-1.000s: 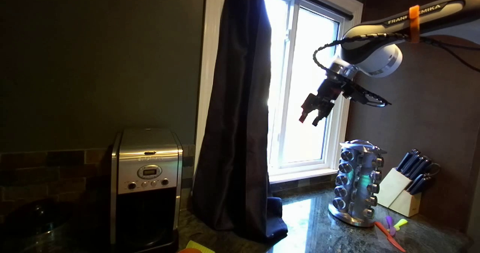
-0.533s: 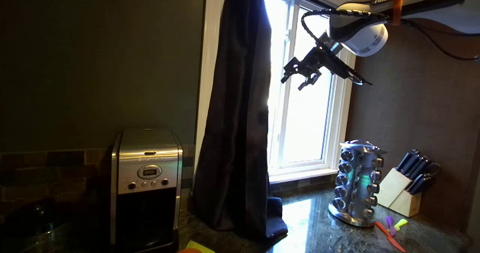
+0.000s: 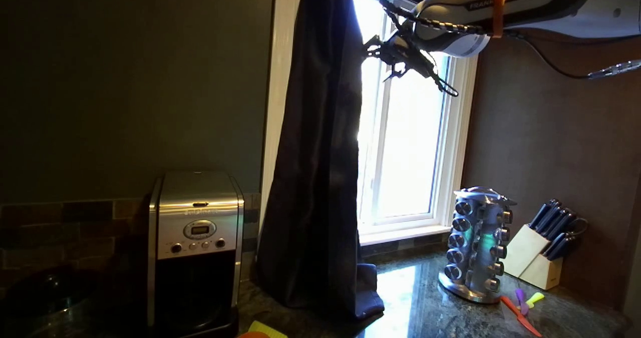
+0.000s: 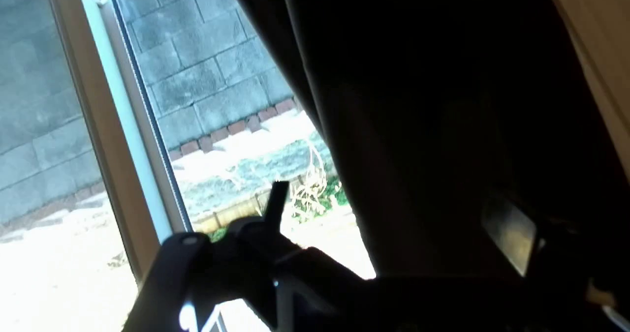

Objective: Draw the curtain closed

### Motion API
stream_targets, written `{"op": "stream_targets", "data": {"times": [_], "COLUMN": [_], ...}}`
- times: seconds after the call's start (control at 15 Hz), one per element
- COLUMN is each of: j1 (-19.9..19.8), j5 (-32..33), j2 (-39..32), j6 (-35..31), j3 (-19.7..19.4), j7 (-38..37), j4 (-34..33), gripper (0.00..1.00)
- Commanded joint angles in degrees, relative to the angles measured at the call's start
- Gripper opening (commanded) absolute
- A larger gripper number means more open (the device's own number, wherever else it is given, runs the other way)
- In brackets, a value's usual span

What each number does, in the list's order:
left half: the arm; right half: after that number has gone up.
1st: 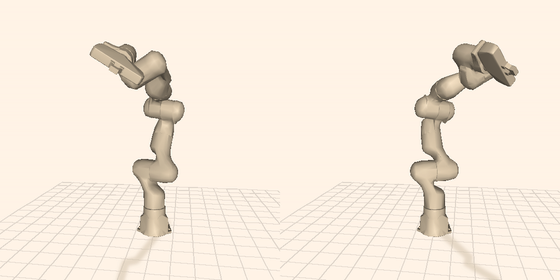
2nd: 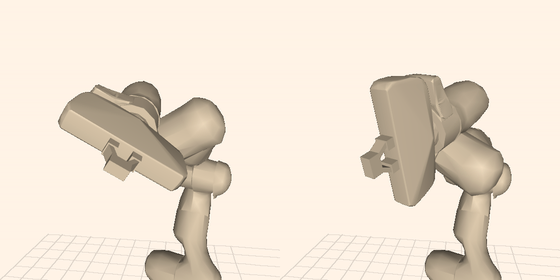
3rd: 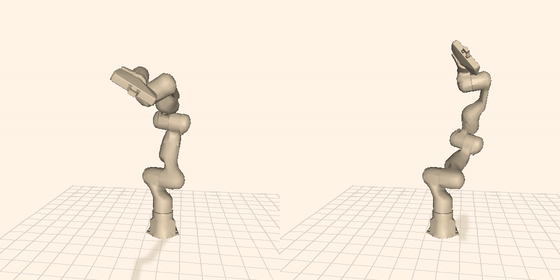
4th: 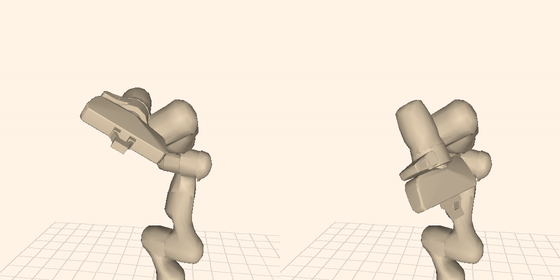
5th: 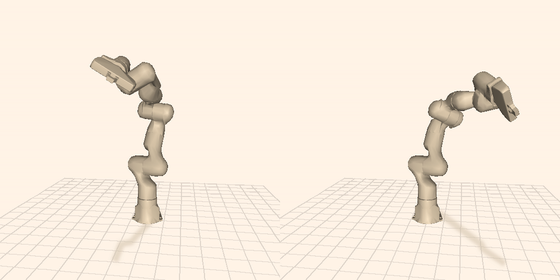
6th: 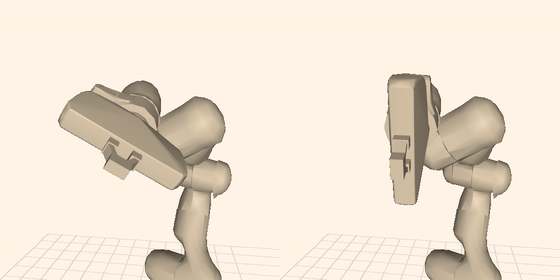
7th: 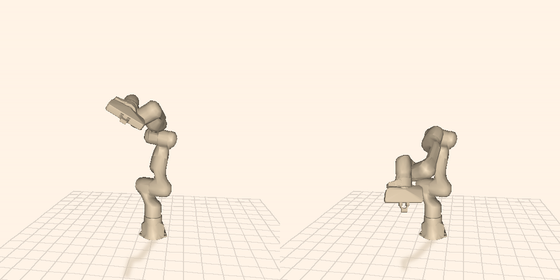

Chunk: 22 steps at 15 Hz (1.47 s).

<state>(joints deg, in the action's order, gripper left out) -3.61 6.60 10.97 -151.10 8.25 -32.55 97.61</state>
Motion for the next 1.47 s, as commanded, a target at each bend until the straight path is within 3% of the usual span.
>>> {"op": "stream_targets", "data": {"times": [0.0,0.07,0.27,0.8,1.07,1.4], "j1": [-5.02,-3.10,-4.03,-3.79,-3.60,-3.65], "j5": [14.03,7.68,12.39,12.38,15.76,25.24], "j2": [-3.08,-1.26,-2.27,-3.92,-7.94,-12.91], "j6": [-2.09,-1.63,-1.66,-1.82,-2.99,-2.37], "j3": [5.47,3.08,4.66,5.42,7.46,8.86], "j7": [-15.57,-8.39,-13.52,-13.46,-14.50,-17.80], "j4": [-6.71,-3.26,-5.77,-8.26,-13.13,-18.51], "gripper": [1.00,1.00,1.00,1.00,1.00,1.00]}}
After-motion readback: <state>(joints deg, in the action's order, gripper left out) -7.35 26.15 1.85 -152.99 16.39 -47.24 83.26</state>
